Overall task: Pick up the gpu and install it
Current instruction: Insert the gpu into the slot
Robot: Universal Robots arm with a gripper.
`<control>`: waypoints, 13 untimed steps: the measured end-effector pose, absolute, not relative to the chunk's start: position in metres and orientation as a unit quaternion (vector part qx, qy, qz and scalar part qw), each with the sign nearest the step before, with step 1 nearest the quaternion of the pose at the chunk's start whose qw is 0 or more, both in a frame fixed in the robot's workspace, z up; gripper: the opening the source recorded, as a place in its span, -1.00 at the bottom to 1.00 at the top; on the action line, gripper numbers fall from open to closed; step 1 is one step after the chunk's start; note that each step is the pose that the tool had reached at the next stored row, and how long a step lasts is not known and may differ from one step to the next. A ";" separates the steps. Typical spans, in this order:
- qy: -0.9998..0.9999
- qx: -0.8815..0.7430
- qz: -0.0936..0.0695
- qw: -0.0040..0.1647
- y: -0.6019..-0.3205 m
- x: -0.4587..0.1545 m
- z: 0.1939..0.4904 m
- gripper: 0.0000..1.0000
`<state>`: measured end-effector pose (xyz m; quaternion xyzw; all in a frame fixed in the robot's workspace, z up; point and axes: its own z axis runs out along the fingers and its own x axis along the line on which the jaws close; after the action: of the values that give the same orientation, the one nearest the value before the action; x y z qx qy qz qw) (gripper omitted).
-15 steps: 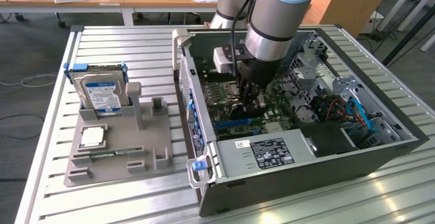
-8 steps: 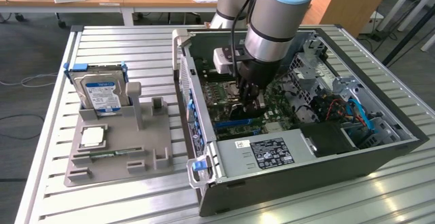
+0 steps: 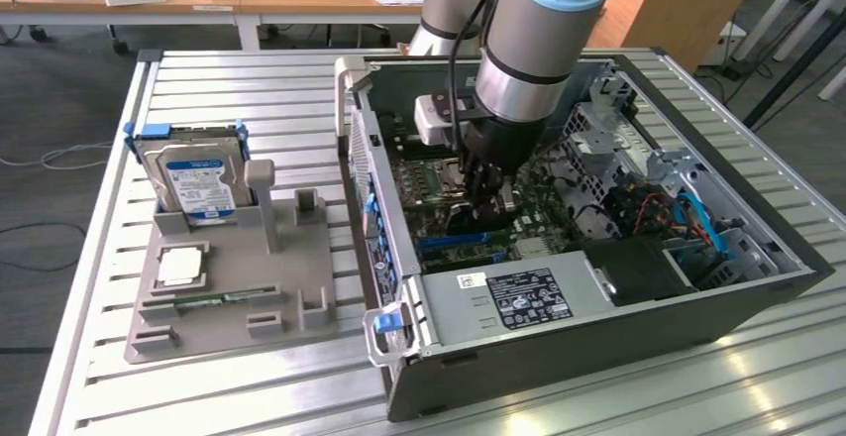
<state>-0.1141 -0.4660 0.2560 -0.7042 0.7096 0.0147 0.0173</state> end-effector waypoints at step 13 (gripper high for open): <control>0.710 -0.704 0.015 0.017 -0.466 -0.114 0.253 -0.46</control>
<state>-0.1141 -0.4659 0.2527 -0.7042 0.7096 0.0147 0.0174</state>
